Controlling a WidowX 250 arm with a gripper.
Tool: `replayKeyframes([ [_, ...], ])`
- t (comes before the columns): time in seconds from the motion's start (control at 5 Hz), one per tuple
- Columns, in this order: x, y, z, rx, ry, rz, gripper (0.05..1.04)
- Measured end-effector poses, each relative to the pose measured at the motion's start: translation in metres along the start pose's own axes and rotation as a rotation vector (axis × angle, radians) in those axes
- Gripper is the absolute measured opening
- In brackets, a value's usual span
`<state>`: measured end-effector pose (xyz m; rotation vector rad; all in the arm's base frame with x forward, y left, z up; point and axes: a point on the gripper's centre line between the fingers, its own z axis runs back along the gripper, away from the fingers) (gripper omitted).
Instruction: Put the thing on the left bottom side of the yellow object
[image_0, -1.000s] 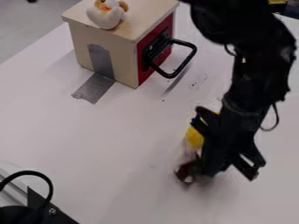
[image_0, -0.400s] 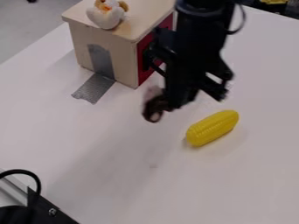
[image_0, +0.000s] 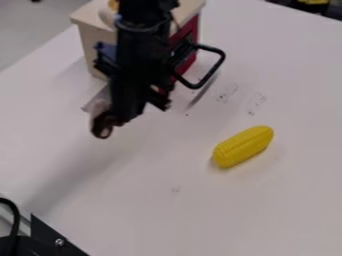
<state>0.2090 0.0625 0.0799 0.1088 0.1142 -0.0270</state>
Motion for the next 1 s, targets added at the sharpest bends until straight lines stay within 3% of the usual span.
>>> replayKeyframes([
  [0.2,-0.015,0.023,-0.029,-0.050,0.036,0.066,0.065],
  [0.4,-0.017,0.025,-0.039,-0.103,0.020,0.088,0.200],
  [0.6,-0.021,0.021,-0.032,-0.127,0.034,0.094,0.451],
  [0.8,-0.023,0.021,-0.003,-0.125,-0.018,0.090,0.772],
  [1.0,-0.026,0.017,0.024,-0.146,-0.072,0.060,0.994],
])
